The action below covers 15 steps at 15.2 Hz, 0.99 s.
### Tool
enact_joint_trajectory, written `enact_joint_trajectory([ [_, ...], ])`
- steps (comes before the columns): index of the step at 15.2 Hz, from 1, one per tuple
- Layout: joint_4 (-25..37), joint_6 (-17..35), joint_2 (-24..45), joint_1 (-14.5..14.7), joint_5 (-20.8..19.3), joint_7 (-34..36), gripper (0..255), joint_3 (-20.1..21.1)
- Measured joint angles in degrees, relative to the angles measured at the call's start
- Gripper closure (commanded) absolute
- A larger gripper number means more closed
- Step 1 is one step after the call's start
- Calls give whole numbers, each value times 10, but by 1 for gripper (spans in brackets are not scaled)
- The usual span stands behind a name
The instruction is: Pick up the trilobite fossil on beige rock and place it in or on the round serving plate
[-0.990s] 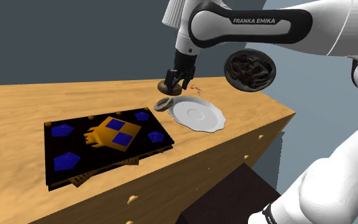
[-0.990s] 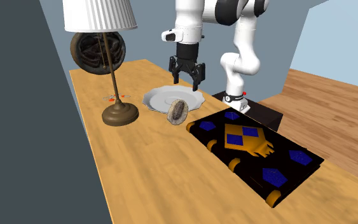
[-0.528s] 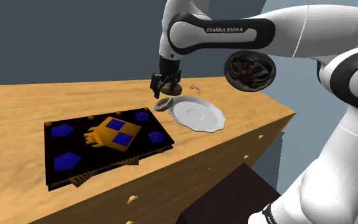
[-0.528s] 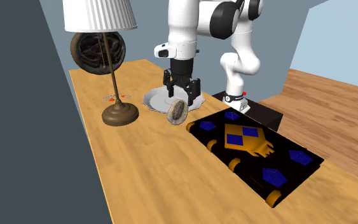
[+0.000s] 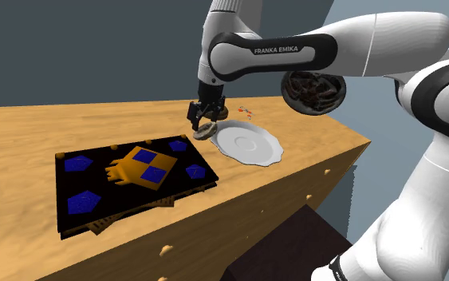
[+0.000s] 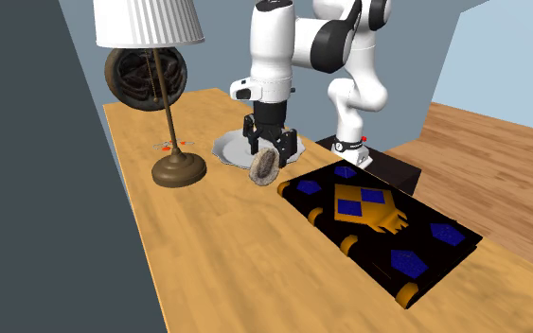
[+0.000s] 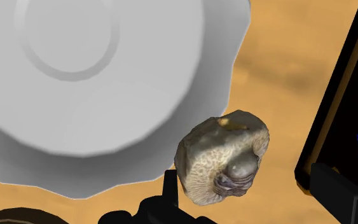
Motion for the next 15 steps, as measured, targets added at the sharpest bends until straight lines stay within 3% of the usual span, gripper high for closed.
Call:
enact_joint_trajectory([
  [3, -1, 1, 0, 0, 0, 0, 0, 0],
  [4, -1, 1, 0, 0, 0, 0, 255, 0],
  [15, 5, -4, -4, -1, -1, -1, 255, -2],
])
